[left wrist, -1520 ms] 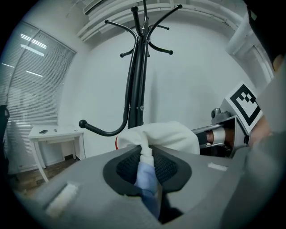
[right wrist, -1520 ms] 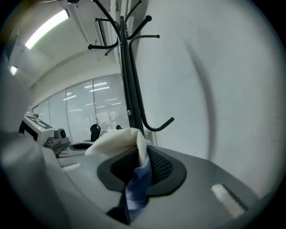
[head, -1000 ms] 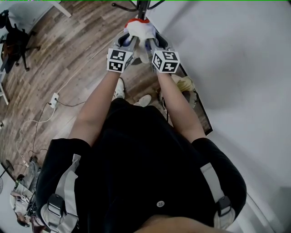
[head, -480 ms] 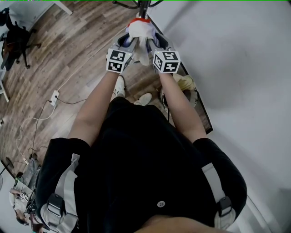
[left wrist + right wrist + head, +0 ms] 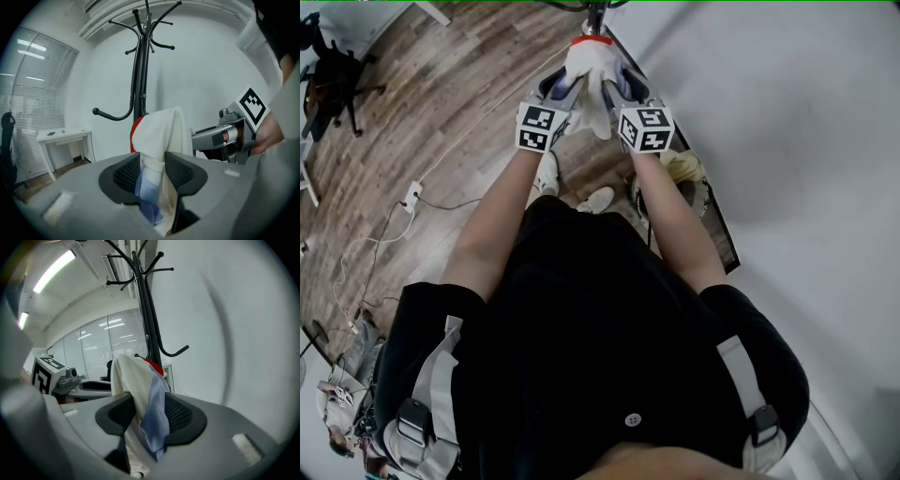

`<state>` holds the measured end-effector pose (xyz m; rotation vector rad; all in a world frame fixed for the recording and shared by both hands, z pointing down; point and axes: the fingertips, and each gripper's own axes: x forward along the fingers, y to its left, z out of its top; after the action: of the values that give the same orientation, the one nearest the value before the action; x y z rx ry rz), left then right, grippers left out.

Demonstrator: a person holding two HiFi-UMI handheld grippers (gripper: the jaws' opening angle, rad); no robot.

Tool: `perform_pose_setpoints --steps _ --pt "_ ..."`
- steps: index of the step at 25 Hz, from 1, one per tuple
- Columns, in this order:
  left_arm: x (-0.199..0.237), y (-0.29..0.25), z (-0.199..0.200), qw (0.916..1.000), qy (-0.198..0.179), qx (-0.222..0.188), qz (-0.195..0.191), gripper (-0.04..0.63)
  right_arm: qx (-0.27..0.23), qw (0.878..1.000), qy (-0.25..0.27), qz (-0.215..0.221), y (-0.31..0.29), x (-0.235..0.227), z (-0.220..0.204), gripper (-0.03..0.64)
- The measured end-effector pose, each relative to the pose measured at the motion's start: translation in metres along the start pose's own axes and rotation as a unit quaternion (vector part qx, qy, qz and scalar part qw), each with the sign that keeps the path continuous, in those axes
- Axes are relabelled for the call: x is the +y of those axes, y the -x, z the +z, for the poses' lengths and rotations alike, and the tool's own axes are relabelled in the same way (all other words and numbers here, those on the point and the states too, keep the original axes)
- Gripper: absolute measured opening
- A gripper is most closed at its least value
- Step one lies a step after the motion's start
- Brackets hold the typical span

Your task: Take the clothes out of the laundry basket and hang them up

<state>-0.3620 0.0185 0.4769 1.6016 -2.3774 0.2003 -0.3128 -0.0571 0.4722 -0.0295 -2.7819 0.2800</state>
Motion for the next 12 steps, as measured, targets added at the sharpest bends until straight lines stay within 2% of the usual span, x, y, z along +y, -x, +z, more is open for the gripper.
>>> perform_pose_setpoints --steps 12 --pt "-0.004 0.02 0.004 1.0 -0.001 -0.004 0.008 0.184 -0.006 1.0 0.017 0.017 0.022 0.008 0.0 0.204"
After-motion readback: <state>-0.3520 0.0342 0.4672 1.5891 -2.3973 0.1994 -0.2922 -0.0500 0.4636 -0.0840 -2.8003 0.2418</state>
